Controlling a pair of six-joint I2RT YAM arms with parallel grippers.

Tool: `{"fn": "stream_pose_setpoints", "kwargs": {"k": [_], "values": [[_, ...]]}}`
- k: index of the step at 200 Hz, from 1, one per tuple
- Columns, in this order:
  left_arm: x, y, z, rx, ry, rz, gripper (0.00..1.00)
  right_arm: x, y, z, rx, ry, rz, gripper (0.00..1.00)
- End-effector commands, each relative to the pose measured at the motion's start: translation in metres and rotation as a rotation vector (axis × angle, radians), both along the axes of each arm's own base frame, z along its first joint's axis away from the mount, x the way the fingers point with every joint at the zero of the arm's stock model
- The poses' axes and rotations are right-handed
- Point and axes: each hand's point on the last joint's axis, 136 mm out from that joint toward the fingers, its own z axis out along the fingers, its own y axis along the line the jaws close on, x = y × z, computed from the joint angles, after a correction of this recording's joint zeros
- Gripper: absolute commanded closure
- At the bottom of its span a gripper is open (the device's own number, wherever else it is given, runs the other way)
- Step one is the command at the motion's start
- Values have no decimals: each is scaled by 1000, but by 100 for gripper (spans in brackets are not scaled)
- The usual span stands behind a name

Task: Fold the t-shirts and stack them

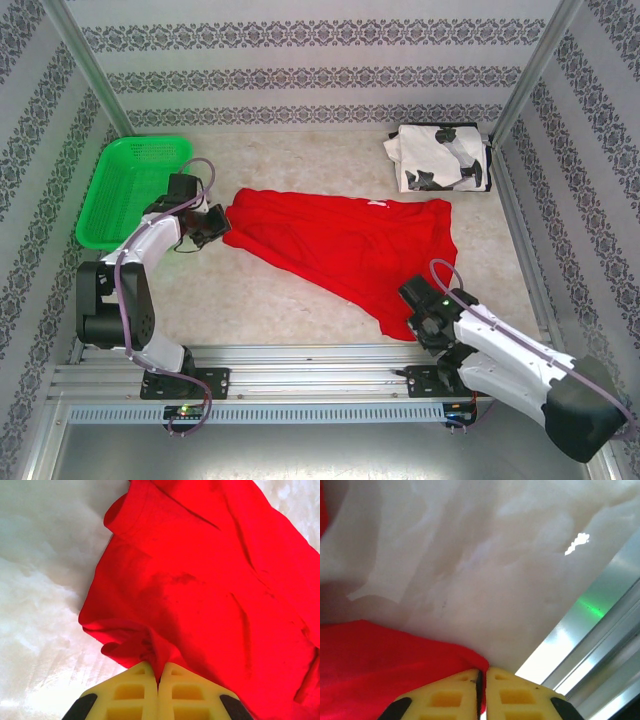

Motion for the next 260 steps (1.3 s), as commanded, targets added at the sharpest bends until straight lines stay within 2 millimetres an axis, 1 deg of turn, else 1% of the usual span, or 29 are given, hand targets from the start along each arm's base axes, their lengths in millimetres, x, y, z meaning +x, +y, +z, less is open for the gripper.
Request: {"fn": "stream_pose_setpoints", "kwargs": {"k": [1,24,34,36,39,67,81,104,126,164,182,199,237,260], "values": [[2,3,2,8,-2,-19,100,32,11,-17,37,-120,12,92],[3,3,3,11,-5,-22,100,37,11,-15,38,-133,13,100],[4,3,3,11,-5,-23,100,37,10,-15,33,-131,21,100],[4,3,3,9,-5,-22,100,43,14,-9,44,-148,23,100],[4,3,2,9,-4,-23,100,46,15,-7,45,-152,28,100],[6,3,6,2,-14,-21,100,51,18,2,41,-157,55,100],[7,3,10,-3,-21,-22,100,54,19,10,46,-171,77,100],[6,6,14,11,-29,-27,100,53,19,24,42,-169,110,100],[2,7,16,8,-30,-27,100,52,21,33,77,-190,116,100],[-5,8,22,11,-32,-35,100,41,22,40,100,-163,141,100],[-12,8,26,11,-27,-38,100,36,22,49,112,-164,148,100],[-22,6,28,0,-15,-40,100,30,17,62,107,-166,150,100],[-58,6,29,0,45,-26,100,18,0,100,93,-234,119,100],[-79,9,28,22,92,-13,100,13,-5,114,102,-261,113,100]]}}
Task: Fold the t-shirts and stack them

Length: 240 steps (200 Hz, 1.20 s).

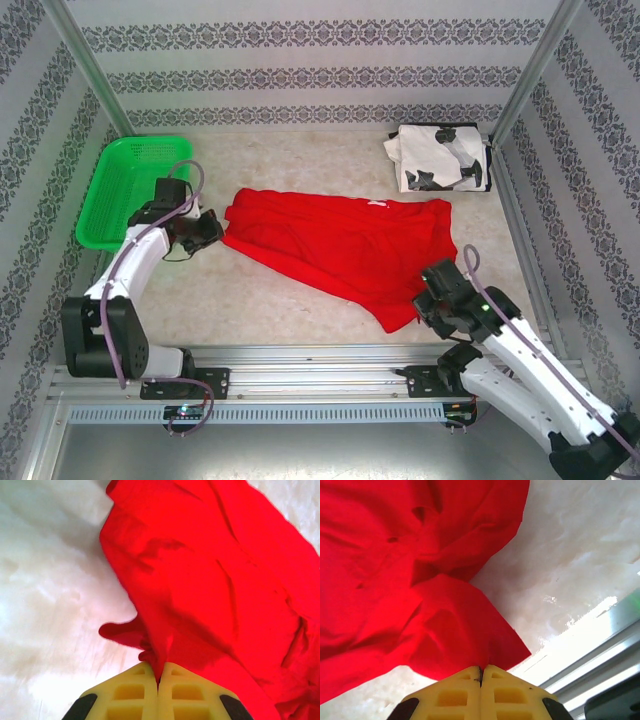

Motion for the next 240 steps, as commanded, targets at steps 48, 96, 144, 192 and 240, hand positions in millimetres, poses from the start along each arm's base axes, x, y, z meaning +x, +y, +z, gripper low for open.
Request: {"fn": "stream_pose_setpoints", "kwargs": {"k": [48,96,144,192,240], "values": [[-60,27,4,142,145,40,100,-19,-23,21,-48,24,3,100],[-38,39,28,200,76,41,100,-8,-28,34,-52,-3,29,100],[-2,34,54,172,-11,21,100,27,-24,46,-58,-19,104,100],[24,36,54,179,-50,10,100,67,-26,52,-85,-13,187,100],[50,38,43,196,-43,-15,100,111,-28,53,-122,1,288,100]]}}
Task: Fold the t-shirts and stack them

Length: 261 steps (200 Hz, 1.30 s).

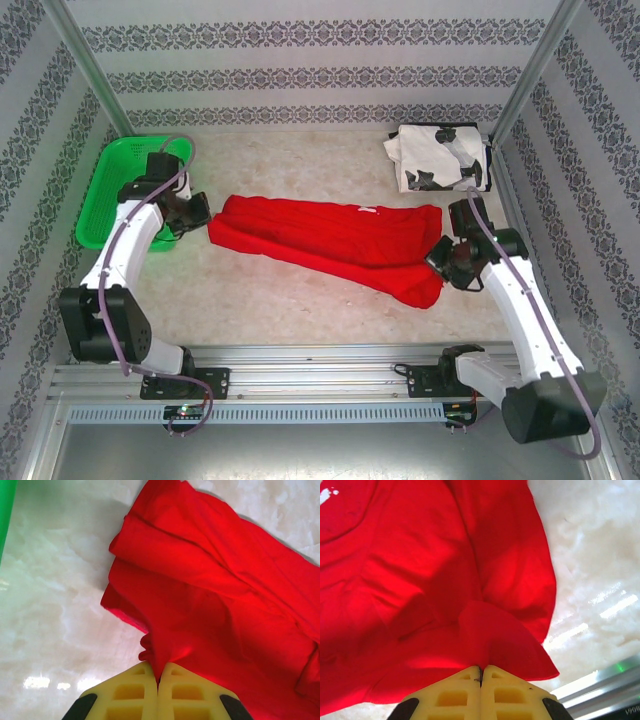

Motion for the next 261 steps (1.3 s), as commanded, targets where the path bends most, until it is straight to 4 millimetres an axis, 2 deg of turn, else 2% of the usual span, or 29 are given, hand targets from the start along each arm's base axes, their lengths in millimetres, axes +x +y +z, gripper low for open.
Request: {"fn": "stream_pose_setpoints", "kwargs": {"k": [1,56,125,156,192,261], "values": [[23,8,5,34,-59,-18,100,26,2,7,-27,-37,106,100],[46,11,-17,47,-31,-32,100,63,-1,-4,-77,0,189,100],[66,15,-26,60,-22,-52,100,101,-3,0,-128,-5,261,100],[72,14,-33,54,-16,-55,100,123,5,1,-140,-11,332,100],[77,15,-41,55,-6,-55,100,144,21,-9,-161,14,431,100],[84,16,-54,59,9,-57,100,172,30,-20,-252,43,520,100]]}}
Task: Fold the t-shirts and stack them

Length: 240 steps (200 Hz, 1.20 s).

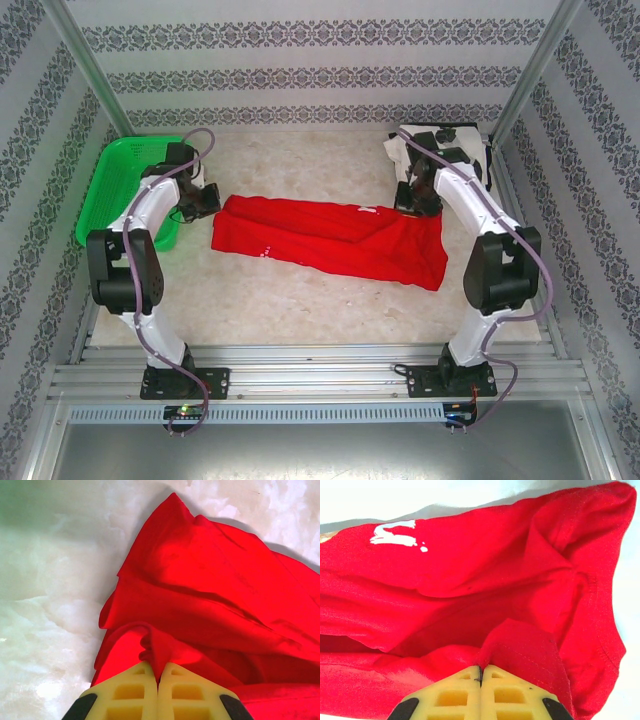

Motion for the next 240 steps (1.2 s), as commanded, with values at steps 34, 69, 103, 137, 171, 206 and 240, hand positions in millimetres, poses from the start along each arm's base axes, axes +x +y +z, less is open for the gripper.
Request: {"fn": "stream_pose_setpoints", "kwargs": {"k": [34,69,103,137,171,206,240], "values": [[23,11,4,26,-56,-3,100,15,-11,1,-120,4,49,100],[29,10,-4,18,-42,-6,100,22,-19,-4,-148,7,44,100],[34,9,-13,6,-28,-4,100,30,-23,-8,-169,11,36,100],[36,7,-21,-9,-11,-7,100,33,-24,-10,-174,11,28,100],[33,6,-29,-13,16,-10,100,34,-26,-13,-182,15,26,100],[31,6,-33,-13,36,-11,100,35,-27,-16,-188,16,23,100],[22,9,-34,7,72,-14,100,36,-27,-15,-191,15,21,100]]}}
